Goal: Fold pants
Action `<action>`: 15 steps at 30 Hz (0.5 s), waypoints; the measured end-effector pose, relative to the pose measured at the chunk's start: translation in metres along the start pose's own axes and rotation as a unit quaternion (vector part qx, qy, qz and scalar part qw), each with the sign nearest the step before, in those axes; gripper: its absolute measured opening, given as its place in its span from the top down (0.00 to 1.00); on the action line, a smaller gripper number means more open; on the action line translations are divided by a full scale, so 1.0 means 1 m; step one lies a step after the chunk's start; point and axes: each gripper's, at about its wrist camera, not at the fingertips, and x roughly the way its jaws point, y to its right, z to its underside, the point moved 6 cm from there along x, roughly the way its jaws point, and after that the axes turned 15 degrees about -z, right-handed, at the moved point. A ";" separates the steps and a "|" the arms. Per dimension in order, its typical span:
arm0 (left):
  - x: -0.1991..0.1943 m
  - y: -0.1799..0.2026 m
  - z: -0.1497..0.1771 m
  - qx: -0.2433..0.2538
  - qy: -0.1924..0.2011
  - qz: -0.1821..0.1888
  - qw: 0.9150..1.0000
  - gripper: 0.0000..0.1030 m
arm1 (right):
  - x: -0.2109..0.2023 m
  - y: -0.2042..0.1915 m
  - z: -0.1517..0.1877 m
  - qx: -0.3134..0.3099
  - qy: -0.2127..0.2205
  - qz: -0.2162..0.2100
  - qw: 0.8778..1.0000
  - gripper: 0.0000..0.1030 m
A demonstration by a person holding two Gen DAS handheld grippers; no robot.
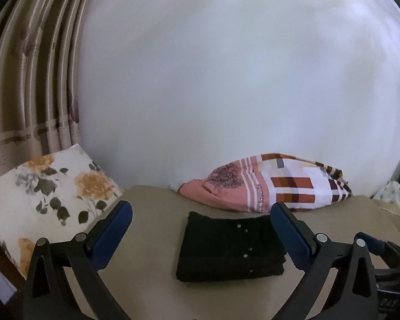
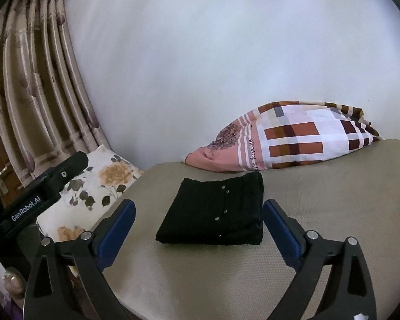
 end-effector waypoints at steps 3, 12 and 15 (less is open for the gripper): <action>-0.002 0.001 0.001 0.000 -0.003 0.007 1.000 0.00 | -0.004 -0.004 0.002 -0.004 0.002 0.002 1.000 0.07; -0.004 -0.002 0.004 -0.005 -0.011 0.011 1.000 0.00 | -0.006 -0.020 0.006 -0.042 0.001 0.016 0.999 0.04; -0.004 -0.001 0.005 -0.003 -0.013 0.015 1.000 0.00 | -0.005 -0.020 0.007 -0.041 -0.001 0.015 0.999 0.04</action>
